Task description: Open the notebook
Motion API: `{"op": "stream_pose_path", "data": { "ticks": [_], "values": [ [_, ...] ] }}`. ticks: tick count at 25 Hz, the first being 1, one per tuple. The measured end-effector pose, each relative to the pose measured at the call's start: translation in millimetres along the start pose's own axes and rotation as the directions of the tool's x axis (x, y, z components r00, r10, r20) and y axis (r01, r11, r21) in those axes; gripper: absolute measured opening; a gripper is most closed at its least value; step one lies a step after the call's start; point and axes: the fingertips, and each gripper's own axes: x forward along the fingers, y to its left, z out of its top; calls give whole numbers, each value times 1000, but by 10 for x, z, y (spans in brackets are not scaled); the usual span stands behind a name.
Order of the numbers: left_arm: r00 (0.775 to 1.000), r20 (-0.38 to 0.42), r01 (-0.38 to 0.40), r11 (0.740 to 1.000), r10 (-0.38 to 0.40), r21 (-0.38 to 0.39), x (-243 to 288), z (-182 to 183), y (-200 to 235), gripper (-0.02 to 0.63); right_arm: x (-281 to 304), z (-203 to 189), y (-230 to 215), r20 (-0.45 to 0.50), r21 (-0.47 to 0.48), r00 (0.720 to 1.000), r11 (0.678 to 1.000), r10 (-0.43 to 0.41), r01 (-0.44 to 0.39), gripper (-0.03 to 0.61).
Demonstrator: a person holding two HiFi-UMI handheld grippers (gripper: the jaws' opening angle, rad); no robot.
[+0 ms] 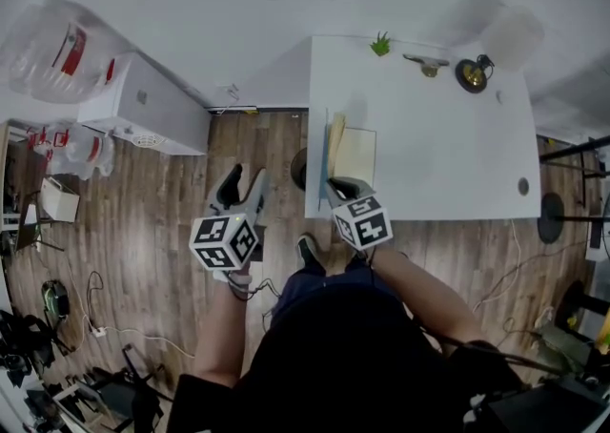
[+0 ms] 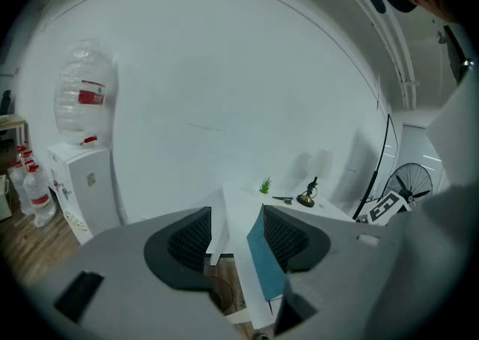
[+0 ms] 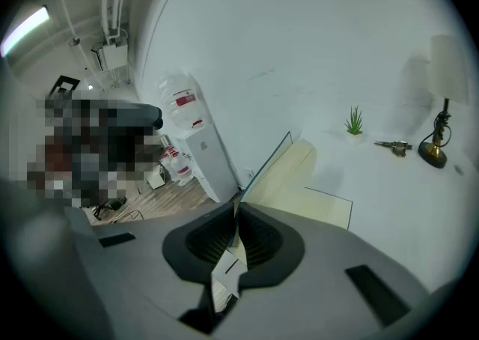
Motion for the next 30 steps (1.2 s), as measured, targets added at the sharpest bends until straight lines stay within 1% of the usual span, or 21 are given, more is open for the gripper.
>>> {"op": "stream_pose_path", "data": {
  "ticks": [5, 8, 13, 16, 19, 21, 25, 26, 28, 30],
  "values": [
    [1000, -10, 13, 1000, -13, -24, 4, -48, 17, 215, 30, -7, 6, -10, -13, 1000, 1000, -11, 11, 25],
    [999, -15, 31, 999, -32, -22, 34, -46, -39, 215, 16, -22, 6, -31, -29, 999, 999, -21, 20, 26],
    [999, -15, 51, 999, -51, -12, 57, -27, -113, 213, -101, -151, -192, -54, -17, 994, 996, -93, 92, 37],
    [998, -21, 63, 998, -63, -15, 71, -37, -147, 212, -165, -240, -237, -87, -2, 989, 993, -119, 119, 44],
    [997, -23, 77, 997, -77, -16, 101, -39, -203, 210, -188, -269, -290, -95, -4, 987, 991, -131, 131, 40],
    [996, -25, 84, 996, -85, -14, 116, -47, -237, 210, -198, -288, -352, -90, 21, 987, 991, -132, 134, 27],
    [996, -26, 88, 996, -89, -20, 104, -49, -241, 209, -288, -291, -589, -56, 124, 987, 979, -154, 160, 12],
    [996, -26, 87, 996, -88, -22, 96, -47, -239, 209, -324, -265, -628, -43, 143, 988, 978, -150, 154, 11],
    [996, -26, 85, 996, -86, -24, 84, -51, -241, 207, -364, -192, -625, -14, 164, 993, 980, -114, 115, 9],
    [996, -29, 85, 996, -86, -29, 80, -75, -249, 207, -336, -140, -533, -2, 149, 997, 986, -73, 73, 11]
  ]
}}
